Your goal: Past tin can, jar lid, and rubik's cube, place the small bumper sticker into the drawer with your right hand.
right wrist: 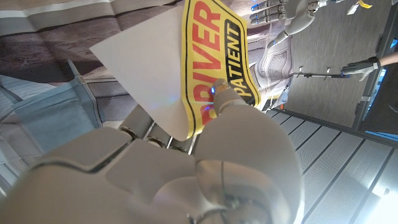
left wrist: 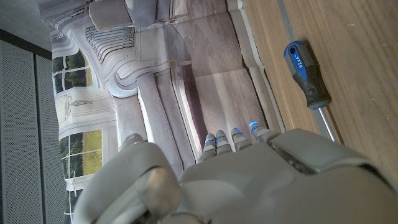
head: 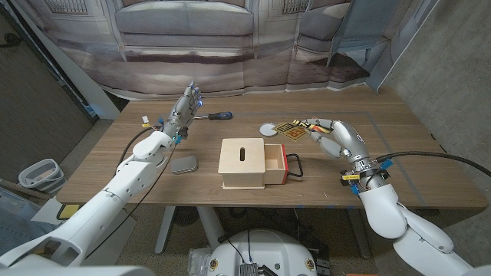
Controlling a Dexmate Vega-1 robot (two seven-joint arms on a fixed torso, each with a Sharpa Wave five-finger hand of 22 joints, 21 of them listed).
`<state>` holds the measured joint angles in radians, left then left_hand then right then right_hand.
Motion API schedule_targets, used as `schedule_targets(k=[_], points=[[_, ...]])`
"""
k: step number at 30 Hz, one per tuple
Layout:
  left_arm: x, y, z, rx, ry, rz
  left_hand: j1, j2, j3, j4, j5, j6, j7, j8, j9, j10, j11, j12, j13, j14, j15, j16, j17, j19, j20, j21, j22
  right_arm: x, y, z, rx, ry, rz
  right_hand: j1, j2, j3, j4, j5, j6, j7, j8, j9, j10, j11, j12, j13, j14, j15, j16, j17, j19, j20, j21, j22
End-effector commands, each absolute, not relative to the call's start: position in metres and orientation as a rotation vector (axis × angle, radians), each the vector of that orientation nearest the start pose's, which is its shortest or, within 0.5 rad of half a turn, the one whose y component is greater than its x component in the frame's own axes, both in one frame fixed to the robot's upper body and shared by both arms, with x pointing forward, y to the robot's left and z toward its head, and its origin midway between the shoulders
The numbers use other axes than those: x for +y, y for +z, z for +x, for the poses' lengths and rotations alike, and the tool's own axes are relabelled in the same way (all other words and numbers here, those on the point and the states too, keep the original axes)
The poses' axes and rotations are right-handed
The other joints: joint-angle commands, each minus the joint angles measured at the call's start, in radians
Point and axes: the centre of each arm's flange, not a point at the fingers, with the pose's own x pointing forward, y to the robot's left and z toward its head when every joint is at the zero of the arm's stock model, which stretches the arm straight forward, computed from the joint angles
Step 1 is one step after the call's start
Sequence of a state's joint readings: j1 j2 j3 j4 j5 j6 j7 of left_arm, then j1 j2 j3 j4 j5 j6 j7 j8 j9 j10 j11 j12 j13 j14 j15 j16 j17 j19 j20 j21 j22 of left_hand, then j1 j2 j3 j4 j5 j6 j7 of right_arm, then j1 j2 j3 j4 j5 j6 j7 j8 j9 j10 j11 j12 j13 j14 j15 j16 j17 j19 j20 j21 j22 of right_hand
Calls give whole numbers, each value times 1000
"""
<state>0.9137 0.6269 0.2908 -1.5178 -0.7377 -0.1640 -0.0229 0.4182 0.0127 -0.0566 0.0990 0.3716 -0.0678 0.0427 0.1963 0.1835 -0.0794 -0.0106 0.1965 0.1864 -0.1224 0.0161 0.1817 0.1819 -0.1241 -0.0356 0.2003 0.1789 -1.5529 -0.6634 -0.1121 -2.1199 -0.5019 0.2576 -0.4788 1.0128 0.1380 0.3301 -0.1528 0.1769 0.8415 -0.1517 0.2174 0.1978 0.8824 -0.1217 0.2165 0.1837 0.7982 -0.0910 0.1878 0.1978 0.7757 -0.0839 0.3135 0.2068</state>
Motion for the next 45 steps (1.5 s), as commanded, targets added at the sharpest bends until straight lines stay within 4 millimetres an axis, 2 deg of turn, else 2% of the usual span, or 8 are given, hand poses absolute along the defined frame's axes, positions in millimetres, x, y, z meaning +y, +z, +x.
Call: schedule_targets(k=[1,13,33,45], points=[[311,7,621,-590,-236,-46,6,9,-4,2,6,0,1,0,3,-6,-3,4,0,-3,4,6,1,-6,-10,1,2,-221,-65,426,-1068,-37,-856,12,2,9,1,0,-7,-1,-9,3,-5,-3,-2,5,-10,-133,4,3,-3,-123,0,3],[310,5,620,-584,-233,-46,6,10,-7,2,6,0,0,0,3,-6,-1,4,0,-4,4,5,1,-10,-8,0,2,-212,-62,423,-1093,16,-854,4,-3,6,9,-2,-26,7,-17,4,-13,3,-5,5,-20,-128,4,4,-9,-119,-1,3],[310,-1,614,-593,-240,-52,7,11,-11,2,6,-1,-2,-1,3,-8,-3,3,0,-4,5,5,1,-12,-4,0,2,-196,-61,412,-1120,84,-871,-46,-29,-19,31,-1,-57,14,-24,5,-38,22,-12,6,-46,-121,3,5,-28,-105,-9,0],[311,1,610,-597,-237,-47,8,12,-13,2,6,0,-2,0,3,-8,-5,4,0,-4,5,5,1,-12,-3,0,2,-182,-59,419,-1138,110,-870,-51,-20,-17,35,1,-57,15,-21,5,-41,13,-11,6,-48,-116,6,7,-30,-104,-10,-1]])
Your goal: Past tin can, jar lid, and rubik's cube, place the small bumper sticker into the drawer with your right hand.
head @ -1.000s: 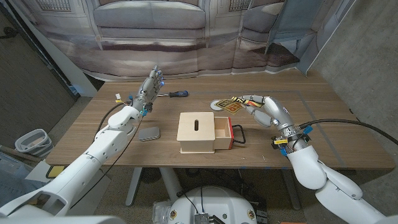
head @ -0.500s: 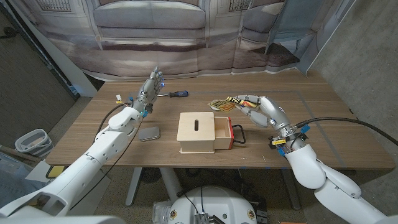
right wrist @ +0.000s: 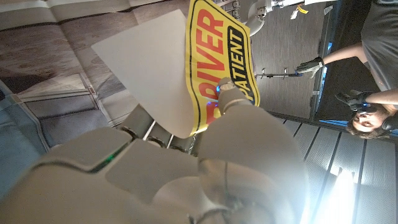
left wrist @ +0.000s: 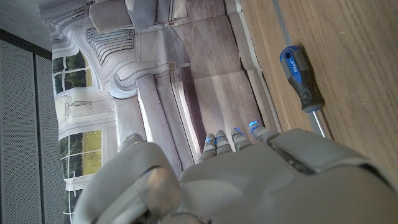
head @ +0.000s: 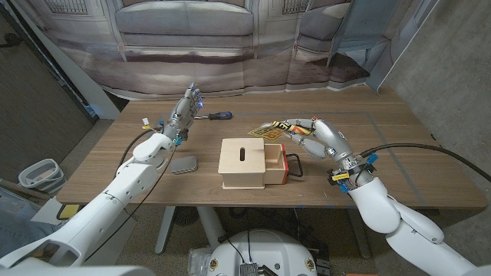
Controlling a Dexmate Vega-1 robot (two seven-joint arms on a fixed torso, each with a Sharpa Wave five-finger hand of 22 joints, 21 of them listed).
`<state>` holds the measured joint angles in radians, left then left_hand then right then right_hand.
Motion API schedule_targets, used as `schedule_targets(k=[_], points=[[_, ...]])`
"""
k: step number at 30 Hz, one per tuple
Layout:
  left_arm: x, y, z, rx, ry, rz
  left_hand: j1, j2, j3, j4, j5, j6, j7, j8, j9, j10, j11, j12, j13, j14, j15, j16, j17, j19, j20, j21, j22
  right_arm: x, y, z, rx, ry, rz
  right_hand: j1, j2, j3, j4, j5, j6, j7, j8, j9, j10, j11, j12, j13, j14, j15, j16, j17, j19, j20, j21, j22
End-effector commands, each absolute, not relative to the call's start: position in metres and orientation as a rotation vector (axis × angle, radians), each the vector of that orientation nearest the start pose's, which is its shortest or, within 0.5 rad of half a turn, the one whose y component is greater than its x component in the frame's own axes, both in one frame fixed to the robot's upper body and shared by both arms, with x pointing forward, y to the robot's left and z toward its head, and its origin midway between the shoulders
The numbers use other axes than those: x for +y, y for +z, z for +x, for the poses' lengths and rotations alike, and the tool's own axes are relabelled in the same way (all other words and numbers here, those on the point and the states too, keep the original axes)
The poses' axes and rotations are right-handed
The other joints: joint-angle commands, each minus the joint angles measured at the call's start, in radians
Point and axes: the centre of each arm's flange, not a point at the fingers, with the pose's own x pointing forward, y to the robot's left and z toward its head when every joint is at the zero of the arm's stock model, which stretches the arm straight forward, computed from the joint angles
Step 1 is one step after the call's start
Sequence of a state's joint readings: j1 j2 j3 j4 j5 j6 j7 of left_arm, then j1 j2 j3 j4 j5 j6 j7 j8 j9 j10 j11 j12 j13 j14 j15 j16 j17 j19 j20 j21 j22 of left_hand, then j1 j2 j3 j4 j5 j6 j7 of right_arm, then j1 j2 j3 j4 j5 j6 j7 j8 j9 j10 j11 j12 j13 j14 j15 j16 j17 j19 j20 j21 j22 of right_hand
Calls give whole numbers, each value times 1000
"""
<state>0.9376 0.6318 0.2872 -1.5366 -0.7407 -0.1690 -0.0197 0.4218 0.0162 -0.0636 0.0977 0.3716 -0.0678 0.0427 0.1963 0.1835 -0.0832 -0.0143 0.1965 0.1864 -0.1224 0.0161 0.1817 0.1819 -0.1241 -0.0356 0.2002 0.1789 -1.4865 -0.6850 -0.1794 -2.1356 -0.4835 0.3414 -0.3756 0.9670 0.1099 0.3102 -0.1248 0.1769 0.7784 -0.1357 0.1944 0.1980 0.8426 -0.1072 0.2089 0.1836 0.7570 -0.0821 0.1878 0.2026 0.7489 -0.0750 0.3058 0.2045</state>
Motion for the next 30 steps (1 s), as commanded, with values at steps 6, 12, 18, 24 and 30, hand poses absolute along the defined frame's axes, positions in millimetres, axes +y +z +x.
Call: schedule_targets(k=[6,12,18,24,30], points=[[309,1,610,-596,-239,-47,5,9,-7,3,6,0,-2,0,3,-3,1,4,0,-4,6,5,1,-12,-3,0,2,-178,-57,425,-1139,140,-868,-14,7,0,11,0,1,0,1,5,-7,3,-5,6,-12,-121,6,3,-5,-112,-2,1],[308,-2,611,-594,-237,-58,5,10,-8,3,6,0,-2,0,3,-4,2,4,0,-5,5,5,1,-13,-2,0,2,-177,-56,429,-1126,162,-873,-24,-1,-5,12,0,-9,2,0,4,-23,12,-9,6,-24,-116,3,2,-15,-105,-7,0],[310,-3,609,-591,-228,-57,6,10,-9,3,6,0,-2,0,3,-3,0,4,0,-5,5,5,1,-14,-2,-1,2,-178,-55,432,-1116,174,-883,-30,-5,-9,13,0,-20,1,-3,4,-27,17,-9,6,-28,-111,2,2,-21,-103,-10,0],[311,-3,607,-595,-223,-52,6,11,-10,3,6,0,-2,0,3,-5,-1,3,0,-6,5,5,1,-15,-1,-1,3,-177,-55,434,-1128,179,-892,-34,-7,-11,14,1,-25,2,-4,4,-35,18,-10,6,-33,-111,2,1,-26,-101,-12,-1],[313,-3,606,-599,-221,-55,6,11,-12,3,6,-1,-2,-1,3,-4,-3,4,0,-5,5,5,1,-15,0,-1,3,-173,-53,435,-1134,182,-919,-37,-9,-12,14,2,-31,0,-4,4,-40,16,-11,6,-36,-109,2,1,-28,-101,-13,-1]])
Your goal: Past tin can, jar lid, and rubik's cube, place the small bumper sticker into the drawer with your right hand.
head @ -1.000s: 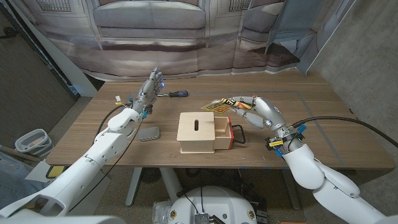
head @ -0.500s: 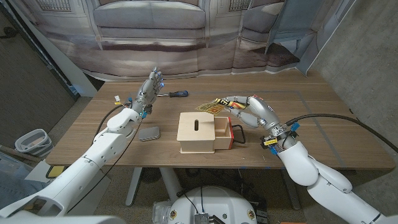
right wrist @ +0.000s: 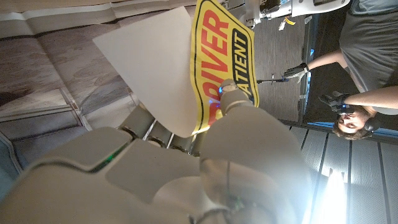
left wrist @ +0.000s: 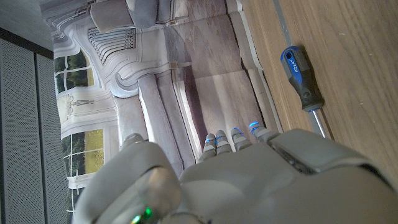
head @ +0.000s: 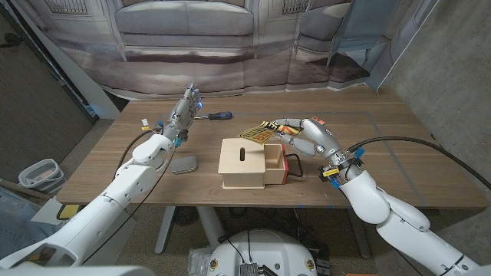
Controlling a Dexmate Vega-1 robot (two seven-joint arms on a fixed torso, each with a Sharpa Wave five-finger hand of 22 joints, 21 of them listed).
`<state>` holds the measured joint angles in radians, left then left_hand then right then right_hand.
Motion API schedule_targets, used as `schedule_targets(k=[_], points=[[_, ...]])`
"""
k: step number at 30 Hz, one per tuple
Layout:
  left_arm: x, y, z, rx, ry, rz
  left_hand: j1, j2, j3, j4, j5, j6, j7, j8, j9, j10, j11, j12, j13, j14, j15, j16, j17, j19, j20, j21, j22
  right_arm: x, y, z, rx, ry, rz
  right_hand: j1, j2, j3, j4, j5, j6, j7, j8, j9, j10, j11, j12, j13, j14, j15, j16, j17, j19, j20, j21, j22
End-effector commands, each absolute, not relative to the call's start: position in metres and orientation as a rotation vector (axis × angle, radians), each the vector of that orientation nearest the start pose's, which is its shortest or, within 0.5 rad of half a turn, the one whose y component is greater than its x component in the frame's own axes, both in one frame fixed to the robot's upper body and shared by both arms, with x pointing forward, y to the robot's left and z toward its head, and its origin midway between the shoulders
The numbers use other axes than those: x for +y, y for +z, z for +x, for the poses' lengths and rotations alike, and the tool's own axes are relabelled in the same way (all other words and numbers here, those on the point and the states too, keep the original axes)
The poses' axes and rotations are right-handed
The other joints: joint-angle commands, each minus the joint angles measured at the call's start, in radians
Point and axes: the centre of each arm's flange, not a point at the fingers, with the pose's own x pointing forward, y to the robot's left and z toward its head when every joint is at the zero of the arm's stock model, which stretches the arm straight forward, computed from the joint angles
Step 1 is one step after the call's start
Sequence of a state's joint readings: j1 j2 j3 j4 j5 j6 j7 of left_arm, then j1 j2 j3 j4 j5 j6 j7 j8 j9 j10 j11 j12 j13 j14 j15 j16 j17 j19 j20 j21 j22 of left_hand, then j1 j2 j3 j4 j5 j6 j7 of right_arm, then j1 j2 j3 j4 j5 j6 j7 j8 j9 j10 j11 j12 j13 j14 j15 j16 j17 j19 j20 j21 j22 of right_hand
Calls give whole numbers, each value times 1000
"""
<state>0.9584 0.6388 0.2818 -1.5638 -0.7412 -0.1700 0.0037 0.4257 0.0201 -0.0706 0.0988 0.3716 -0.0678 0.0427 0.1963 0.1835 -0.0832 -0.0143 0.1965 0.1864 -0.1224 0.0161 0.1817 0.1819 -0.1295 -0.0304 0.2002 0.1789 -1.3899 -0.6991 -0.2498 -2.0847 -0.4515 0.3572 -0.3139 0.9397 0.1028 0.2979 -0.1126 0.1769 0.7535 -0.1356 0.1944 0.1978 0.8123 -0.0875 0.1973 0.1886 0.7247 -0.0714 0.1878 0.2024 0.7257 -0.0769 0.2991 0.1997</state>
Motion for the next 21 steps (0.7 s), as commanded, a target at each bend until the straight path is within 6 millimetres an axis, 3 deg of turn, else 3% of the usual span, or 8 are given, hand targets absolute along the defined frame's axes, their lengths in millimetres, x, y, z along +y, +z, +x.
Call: schedule_targets(k=[1,13,14,21], points=[[313,-3,606,-600,-220,-55,2,8,-5,2,6,0,-2,0,3,-4,-3,4,0,-5,5,5,1,-10,-4,-1,3,-173,-53,436,-1134,183,-922,-11,-2,0,2,2,-6,-1,-4,4,-15,-5,0,1,-5,-120,2,1,-6,-99,-7,3],[316,-5,609,-596,-220,-64,4,9,-7,1,6,-1,-3,0,3,-4,-2,4,0,-5,5,5,1,-12,0,-1,3,-164,-48,439,-1111,180,-999,-44,-23,-19,11,2,-24,1,-6,4,-34,2,-1,2,-34,-107,-3,1,-22,-89,-15,2],[316,-5,610,-596,-222,-64,4,9,-8,1,6,-1,-4,-1,3,-4,-2,4,0,-5,4,5,1,-12,0,-1,3,-163,-48,439,-1110,179,-1003,-49,-25,-21,12,3,-28,2,-6,3,-39,13,-2,2,-37,-103,-2,1,-24,-88,-17,1],[316,-6,613,-594,-225,-65,4,10,-9,1,6,-1,-3,0,3,-2,-1,4,0,-5,4,5,1,-12,2,-1,3,-159,-45,440,-1097,174,-1029,-71,-37,-34,18,5,-49,1,-9,3,-66,6,-5,3,-52,-92,-2,0,-39,-79,-25,0]])
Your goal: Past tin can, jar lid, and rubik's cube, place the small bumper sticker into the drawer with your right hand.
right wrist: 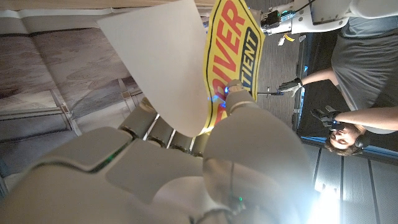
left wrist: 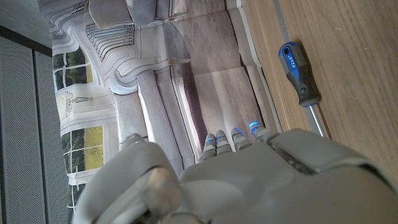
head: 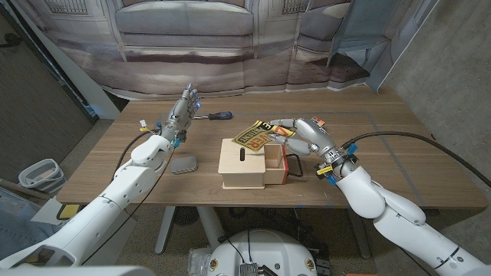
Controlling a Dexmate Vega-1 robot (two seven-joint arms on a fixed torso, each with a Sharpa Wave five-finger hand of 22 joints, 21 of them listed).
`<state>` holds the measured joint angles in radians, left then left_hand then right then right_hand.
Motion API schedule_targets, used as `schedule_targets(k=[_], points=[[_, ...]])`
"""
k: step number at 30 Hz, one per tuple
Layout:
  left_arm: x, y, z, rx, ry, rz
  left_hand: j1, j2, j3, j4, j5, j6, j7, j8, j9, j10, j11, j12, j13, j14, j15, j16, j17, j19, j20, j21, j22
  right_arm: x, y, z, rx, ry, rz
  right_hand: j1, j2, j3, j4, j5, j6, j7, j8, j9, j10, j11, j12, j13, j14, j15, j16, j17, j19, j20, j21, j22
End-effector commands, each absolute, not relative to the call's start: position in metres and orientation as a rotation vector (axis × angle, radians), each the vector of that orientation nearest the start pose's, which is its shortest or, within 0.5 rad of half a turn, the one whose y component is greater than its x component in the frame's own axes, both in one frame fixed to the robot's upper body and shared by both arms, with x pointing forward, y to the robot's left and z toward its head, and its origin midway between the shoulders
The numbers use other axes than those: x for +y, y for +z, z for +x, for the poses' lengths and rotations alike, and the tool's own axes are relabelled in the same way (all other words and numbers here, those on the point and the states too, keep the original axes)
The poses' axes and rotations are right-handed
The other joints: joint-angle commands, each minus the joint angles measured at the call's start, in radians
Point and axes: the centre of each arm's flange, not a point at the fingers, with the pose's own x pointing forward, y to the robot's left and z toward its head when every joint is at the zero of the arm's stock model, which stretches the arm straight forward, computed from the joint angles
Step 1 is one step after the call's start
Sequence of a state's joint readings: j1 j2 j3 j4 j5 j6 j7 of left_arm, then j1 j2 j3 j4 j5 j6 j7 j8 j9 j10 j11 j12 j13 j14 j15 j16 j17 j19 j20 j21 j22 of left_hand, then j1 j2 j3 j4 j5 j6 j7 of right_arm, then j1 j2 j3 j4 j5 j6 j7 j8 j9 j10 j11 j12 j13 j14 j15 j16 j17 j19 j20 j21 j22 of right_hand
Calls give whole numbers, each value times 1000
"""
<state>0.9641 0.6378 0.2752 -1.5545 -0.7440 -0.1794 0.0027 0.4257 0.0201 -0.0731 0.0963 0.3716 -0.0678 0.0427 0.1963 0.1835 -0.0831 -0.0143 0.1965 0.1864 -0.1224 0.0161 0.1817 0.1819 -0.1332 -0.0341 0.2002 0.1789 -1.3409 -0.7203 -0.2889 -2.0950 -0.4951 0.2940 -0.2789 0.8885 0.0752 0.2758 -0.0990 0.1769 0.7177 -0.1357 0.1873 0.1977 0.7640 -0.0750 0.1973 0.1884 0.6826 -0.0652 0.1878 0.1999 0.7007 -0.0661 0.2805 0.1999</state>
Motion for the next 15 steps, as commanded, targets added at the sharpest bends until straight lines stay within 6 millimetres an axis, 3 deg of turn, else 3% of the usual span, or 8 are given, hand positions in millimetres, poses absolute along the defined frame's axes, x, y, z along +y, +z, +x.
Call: schedule_targets(k=[1,8,15], points=[[316,-7,613,-595,-226,-69,4,10,-7,4,6,-1,-3,0,3,-3,-1,4,0,-5,3,5,1,-8,5,-1,3,-159,-45,440,-1094,174,-1034,-24,-11,-13,6,6,-18,1,-2,3,-19,4,-4,3,-12,-98,-1,3,-15,-89,-7,0],[317,-6,614,-592,-229,-65,5,11,-9,4,6,-1,-4,-1,3,-4,0,4,0,-5,5,5,1,-9,8,-1,3,-156,-44,439,-1102,155,-1047,-29,-13,-16,6,8,-24,2,-1,3,-22,0,-2,3,-17,-95,-1,2,-18,-84,-9,-1],[317,-5,613,-596,-226,-65,5,11,-11,4,6,-2,-4,-1,3,-4,1,4,0,-5,5,6,1,-10,9,-1,3,-155,-43,438,-1113,130,-1057,-12,-8,-6,-7,14,-12,-3,7,3,-9,-13,7,3,-4,-100,5,-1,-7,-85,-7,-2]])
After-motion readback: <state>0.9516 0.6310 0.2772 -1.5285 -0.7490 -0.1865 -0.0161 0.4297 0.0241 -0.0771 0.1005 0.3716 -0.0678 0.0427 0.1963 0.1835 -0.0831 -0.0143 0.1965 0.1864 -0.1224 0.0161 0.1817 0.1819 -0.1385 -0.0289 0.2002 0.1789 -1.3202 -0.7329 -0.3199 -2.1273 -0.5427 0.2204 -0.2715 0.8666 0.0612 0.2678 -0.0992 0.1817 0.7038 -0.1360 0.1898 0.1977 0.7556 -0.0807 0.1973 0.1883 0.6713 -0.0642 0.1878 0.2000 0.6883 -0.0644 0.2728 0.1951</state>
